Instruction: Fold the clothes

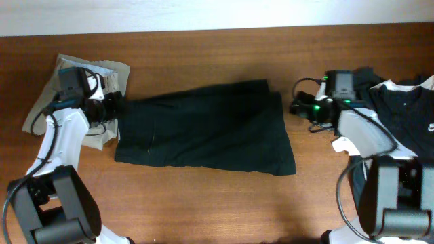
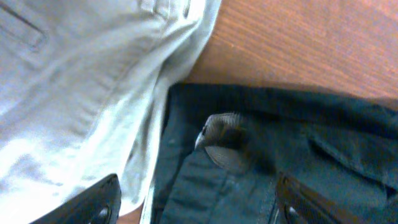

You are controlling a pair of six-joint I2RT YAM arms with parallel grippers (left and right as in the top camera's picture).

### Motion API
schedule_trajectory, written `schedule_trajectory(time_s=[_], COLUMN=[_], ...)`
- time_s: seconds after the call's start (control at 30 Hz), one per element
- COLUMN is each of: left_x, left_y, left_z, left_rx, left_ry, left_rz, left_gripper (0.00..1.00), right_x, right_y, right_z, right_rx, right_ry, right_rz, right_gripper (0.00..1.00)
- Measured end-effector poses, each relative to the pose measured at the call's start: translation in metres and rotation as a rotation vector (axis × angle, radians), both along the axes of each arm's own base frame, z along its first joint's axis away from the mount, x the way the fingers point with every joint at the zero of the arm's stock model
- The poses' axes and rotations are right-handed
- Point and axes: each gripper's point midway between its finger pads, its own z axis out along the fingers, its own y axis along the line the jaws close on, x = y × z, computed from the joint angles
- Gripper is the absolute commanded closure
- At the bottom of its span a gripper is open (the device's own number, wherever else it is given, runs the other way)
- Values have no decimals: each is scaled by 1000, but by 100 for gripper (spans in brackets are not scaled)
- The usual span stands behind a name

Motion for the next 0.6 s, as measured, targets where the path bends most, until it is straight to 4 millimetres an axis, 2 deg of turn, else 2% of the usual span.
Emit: schedule_trajectory(time_s=[0.03,0.07,0.1,0.13,0.17,0.2,0.27,0.37,0.4,0.43,0.47,0.5,0.6], left_x=[-4,-8,-7,1,2,-1,-30,-66,-79,-87,-92,-101,-118], left_y=[2,-1,-4,-8,-14,-18,-28,-36,-39,-39,-39,-39,-42], left_z=[2,0,0,-1,-10,-17,-30,-36,-37,-38,-39,-48,-62], left_rx=[0,8,19,39,45,32,-13,-59,-75,-78,-75,-75,-86], left_ry=[24,41,36,11,27,51,182,324,376,408,431,458,504], left_rz=[2,-27,-51,-90,-127,-152,-206,-231,-231,-232,-235,-237,-241], left_gripper=[21,27,37,46,48,54,63,72,76,84,98,100,100], right_x=[-19,-36,-39,-42,-43,-60,-80,-99,-103,-108,-116,-121,-138], right_y=[-8,-12,-11,-1,8,17,27,42,55,71,87,88,58], right_z=[3,5,6,8,10,6,3,-12,-17,-21,-24,-31,-46], right_rx=[42,85,102,131,147,174,197,204,212,218,221,187,86], right_ry=[67,118,119,110,98,163,240,297,297,294,309,344,463], right_rz=[-22,-20,16,98,156,188,217,266,324,392,438,423,260], right_gripper=[16,19,19,19,20,20,20,23,31,36,60,94,96])
